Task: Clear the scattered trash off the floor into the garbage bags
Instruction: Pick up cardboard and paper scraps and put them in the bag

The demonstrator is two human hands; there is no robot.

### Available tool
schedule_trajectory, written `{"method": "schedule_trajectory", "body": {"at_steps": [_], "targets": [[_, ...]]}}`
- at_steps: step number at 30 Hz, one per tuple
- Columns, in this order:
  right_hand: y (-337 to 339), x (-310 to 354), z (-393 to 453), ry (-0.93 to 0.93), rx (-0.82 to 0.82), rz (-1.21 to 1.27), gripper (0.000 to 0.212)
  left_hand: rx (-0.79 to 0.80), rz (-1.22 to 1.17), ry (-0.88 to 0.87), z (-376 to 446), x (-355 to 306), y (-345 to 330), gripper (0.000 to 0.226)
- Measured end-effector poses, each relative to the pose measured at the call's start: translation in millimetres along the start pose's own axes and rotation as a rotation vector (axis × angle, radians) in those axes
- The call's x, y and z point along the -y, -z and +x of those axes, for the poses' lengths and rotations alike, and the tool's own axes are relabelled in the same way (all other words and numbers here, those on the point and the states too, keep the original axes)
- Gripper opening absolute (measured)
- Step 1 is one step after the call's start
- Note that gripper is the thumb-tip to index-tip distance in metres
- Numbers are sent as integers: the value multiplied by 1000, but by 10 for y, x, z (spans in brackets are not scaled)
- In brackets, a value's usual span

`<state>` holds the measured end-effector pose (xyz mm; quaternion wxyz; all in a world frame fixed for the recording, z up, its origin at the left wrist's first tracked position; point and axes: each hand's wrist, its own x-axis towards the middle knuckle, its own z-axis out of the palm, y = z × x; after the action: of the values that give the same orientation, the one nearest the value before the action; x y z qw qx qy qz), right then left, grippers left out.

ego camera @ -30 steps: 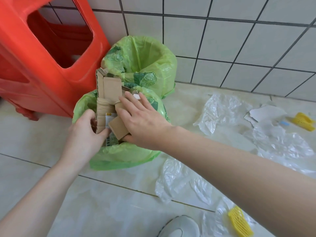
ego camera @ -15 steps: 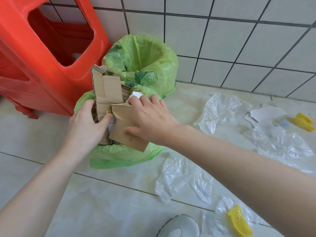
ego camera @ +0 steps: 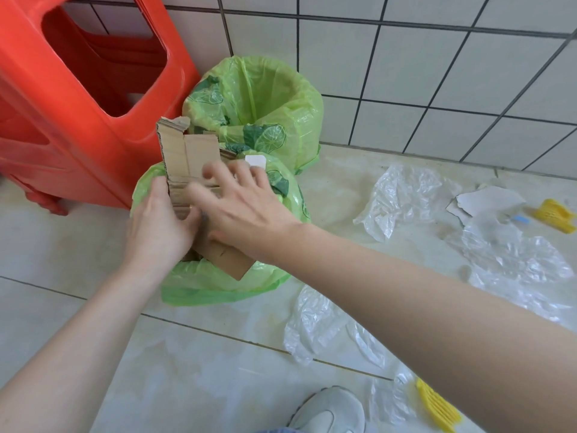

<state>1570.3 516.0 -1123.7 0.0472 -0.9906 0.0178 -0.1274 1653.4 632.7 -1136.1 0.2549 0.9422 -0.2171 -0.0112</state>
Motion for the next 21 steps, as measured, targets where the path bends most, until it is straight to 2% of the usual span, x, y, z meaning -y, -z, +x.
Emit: {"method": "schedule_trajectory", "body": {"at_steps": [2, 5, 7, 10, 11, 13, 15, 18, 21], "targets": [[-55, -34, -79, 199, 4, -49, 27, 2, 16, 23, 9, 1, -18, 34], [-81, -112, -150, 267, 28, 54, 17, -19, 20, 34, 23, 14, -27, 34], [-67, -169, -196, 279, 88, 73, 35, -29, 14, 32, 27, 26, -26, 33], [-30, -268, -322, 326, 226, -50, 70, -50, 44, 17, 20, 31, -17, 31], [-16, -293, -351, 344, 241, -83, 73, -61, 66, 10, 16, 27, -9, 30], [-18, -311, -377, 384, 201, -74, 58, -80, 80, -2, 9, 23, 12, 30], [-26, -306, -354, 387, 89, 22, 41, -126, -2, -22, -5, 17, 50, 31], [20, -221, -263, 260, -28, 209, 42, -228, -116, -38, -65, -13, 90, 36], [2, -180, -165, 159, -51, 140, 34, -208, -144, -52, -102, -52, 66, 40]]}}
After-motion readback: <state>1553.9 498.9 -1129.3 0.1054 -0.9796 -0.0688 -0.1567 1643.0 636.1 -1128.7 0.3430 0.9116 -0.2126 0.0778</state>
